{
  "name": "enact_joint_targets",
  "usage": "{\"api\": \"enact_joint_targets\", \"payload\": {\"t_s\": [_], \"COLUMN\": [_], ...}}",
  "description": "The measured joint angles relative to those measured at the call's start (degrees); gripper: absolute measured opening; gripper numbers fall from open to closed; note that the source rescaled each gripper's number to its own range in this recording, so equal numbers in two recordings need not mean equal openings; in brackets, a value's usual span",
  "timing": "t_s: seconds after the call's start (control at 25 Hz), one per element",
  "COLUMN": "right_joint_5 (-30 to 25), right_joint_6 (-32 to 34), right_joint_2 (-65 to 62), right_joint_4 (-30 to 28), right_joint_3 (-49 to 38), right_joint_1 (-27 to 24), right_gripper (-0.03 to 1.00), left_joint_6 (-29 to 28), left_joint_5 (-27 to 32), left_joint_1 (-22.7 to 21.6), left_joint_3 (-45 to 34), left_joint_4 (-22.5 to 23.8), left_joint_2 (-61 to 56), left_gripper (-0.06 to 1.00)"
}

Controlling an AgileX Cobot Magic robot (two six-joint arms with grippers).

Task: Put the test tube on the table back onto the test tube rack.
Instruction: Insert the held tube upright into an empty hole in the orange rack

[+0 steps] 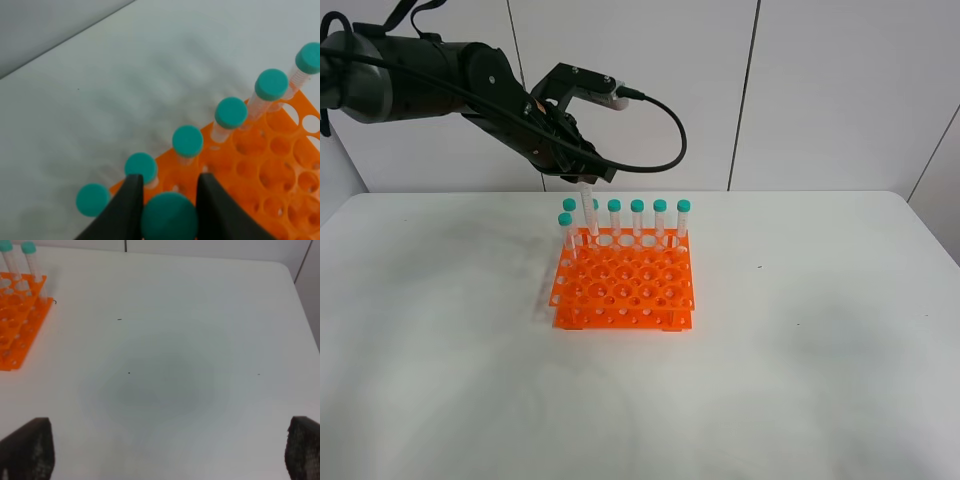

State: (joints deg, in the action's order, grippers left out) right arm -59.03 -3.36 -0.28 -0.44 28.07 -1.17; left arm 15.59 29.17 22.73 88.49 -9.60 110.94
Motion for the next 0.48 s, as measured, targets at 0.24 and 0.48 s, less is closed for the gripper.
{"api": "enact_joint_targets", "payload": {"t_s": [0.24, 0.48], "right_joint_5": [0.00, 0.00], "right_joint_6": [0.00, 0.00], "right_joint_2": [0.00, 0.00], "right_joint_4": [0.00, 0.00], "right_joint_3": [0.00, 0.00], "right_joint_1": [0.00, 0.00], "right_gripper": [1.00, 1.00], "left_joint_6": [1.70, 1.96], "left_joint_5": [0.06, 0.25], "left_joint_1": [-0.06, 0.06], "left_joint_3": [0.11, 0.12], "left_joint_4": [0.02, 0.07], "left_joint_2": [0.48, 0.82], "left_gripper": [0.00, 0.00]}}
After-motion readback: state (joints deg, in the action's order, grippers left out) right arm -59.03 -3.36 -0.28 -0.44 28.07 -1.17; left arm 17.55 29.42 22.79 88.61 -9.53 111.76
